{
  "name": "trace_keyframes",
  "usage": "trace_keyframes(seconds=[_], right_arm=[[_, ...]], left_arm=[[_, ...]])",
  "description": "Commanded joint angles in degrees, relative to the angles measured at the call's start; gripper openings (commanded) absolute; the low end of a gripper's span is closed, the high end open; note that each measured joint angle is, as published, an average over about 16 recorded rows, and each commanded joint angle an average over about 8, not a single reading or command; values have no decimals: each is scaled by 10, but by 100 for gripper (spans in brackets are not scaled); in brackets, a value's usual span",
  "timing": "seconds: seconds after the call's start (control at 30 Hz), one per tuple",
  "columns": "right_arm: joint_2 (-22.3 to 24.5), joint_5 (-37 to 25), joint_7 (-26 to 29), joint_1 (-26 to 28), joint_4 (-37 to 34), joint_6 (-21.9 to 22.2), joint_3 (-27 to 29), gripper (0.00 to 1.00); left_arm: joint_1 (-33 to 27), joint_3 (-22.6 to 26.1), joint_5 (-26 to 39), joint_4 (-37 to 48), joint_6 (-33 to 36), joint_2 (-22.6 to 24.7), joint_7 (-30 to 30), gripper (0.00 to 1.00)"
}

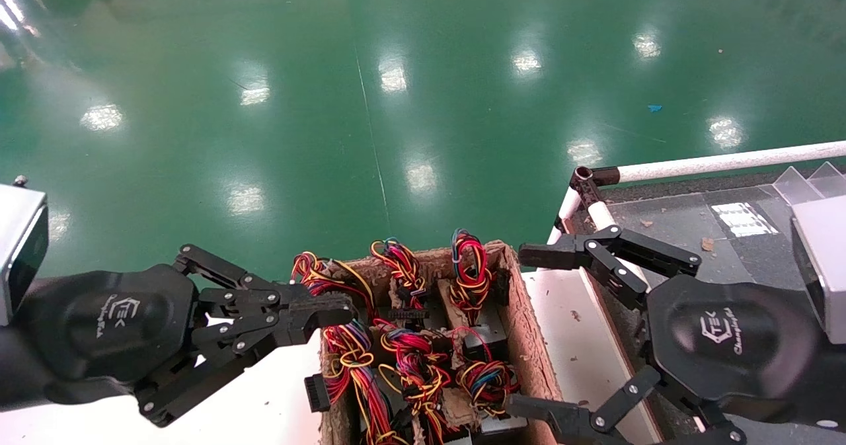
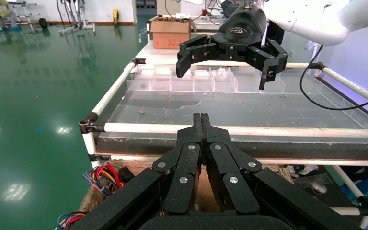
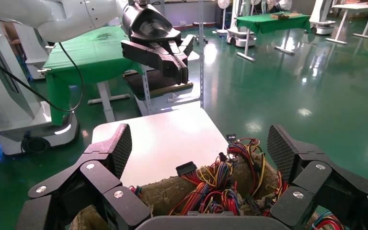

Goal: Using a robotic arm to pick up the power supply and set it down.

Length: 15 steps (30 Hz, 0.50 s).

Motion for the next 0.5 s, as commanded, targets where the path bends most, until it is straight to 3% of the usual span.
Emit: trace_keyframes(seconds=[0.03, 0.5], right_arm=[[0, 0, 0, 0, 0, 0, 0, 100], [2, -43, 2, 8, -5, 9, -16, 100]], left_arm=[[0, 0, 0, 0, 0, 0, 0, 100], [0, 0, 0, 0, 0, 0, 0, 100]])
